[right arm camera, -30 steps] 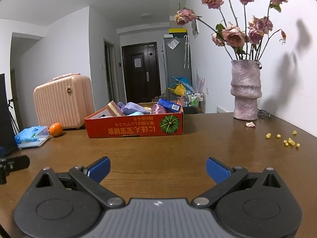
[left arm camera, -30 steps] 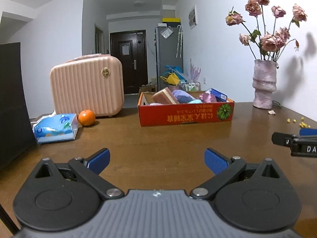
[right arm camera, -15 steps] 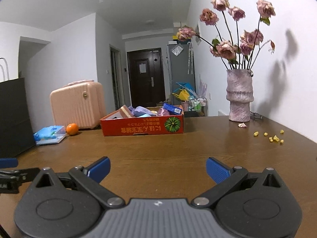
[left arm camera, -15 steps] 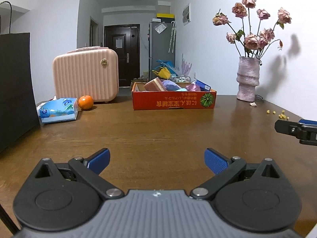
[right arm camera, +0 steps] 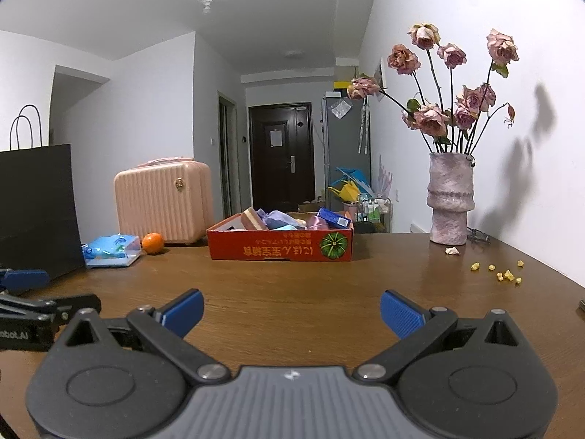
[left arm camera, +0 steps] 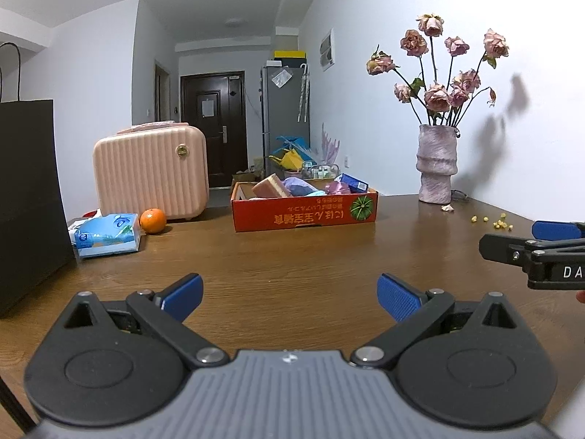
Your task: Organize soft objects
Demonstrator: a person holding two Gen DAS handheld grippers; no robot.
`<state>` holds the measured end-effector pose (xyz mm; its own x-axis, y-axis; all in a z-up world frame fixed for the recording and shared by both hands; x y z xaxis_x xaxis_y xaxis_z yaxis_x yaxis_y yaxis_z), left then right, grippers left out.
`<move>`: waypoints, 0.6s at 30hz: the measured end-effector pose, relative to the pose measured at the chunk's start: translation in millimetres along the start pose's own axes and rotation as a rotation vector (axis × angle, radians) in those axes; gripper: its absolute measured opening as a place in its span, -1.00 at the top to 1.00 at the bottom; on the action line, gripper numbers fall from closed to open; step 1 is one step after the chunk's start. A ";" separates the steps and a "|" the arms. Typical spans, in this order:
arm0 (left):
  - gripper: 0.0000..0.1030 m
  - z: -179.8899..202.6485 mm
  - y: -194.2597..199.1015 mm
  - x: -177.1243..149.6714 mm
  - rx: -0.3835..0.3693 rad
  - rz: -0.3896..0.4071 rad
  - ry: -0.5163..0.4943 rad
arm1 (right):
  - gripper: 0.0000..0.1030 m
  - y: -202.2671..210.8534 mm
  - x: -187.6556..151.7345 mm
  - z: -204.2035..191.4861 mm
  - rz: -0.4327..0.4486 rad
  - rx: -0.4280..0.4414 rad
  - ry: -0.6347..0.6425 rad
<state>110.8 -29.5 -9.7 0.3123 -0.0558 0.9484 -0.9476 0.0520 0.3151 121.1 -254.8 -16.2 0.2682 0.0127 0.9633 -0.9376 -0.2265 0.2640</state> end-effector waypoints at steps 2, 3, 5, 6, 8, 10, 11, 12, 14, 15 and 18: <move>-1.00 0.3 0.7 -0.5 -0.003 0.002 0.003 | -1.00 0.9 0.6 -0.8 0.003 0.001 0.003; -1.00 0.0 1.0 -1.0 -0.004 0.001 0.004 | -1.00 1.4 0.8 -1.2 0.004 0.001 0.003; -1.00 -0.4 1.2 -1.2 -0.005 -0.001 0.007 | -1.00 1.1 0.8 -1.4 0.003 0.000 0.004; -1.00 -0.5 1.2 -1.3 -0.007 -0.001 0.009 | -1.00 1.2 0.8 -1.3 0.003 0.001 0.003; -1.00 -0.9 1.5 -1.2 -0.008 0.000 0.009 | -1.00 2.0 1.2 -1.8 0.003 0.001 0.003; -1.00 -1.3 1.5 -0.9 -0.008 0.000 0.009 | -1.00 2.1 1.6 -2.0 0.005 0.002 0.004; -1.00 -1.4 1.7 -0.9 -0.008 0.001 0.009 | -1.00 2.5 1.9 -2.2 0.006 0.001 0.005; -1.00 -1.4 1.8 -1.0 -0.008 0.001 0.009 | -1.00 3.0 1.8 -2.8 0.007 0.002 0.005; -1.00 -1.3 1.6 -0.9 -0.008 0.001 0.008 | -1.00 2.9 2.2 -2.7 0.008 0.001 0.007; -1.00 -1.5 1.6 -1.1 -0.008 -0.001 0.008 | -1.00 2.7 2.2 -2.6 0.008 0.001 0.007; -1.00 -0.1 3.1 -0.1 -0.011 0.001 0.008 | -1.00 3.0 2.4 -2.4 0.010 0.001 0.007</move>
<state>107.8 -29.2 -8.8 0.3123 -0.0482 0.9488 -0.9470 0.0632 0.3149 118.4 -253.0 -13.1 0.2576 0.0176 0.9661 -0.9398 -0.2278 0.2547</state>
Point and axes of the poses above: each gripper's, at about its wrist camera, not at the fingertips, and y roughly against the way its jaws point, z to its right, x to its top, the point moved 3 cm from there along -y, roughly the way its jaws point, and after that the axes turned 1 degree about -z, right-handed, at the moved point
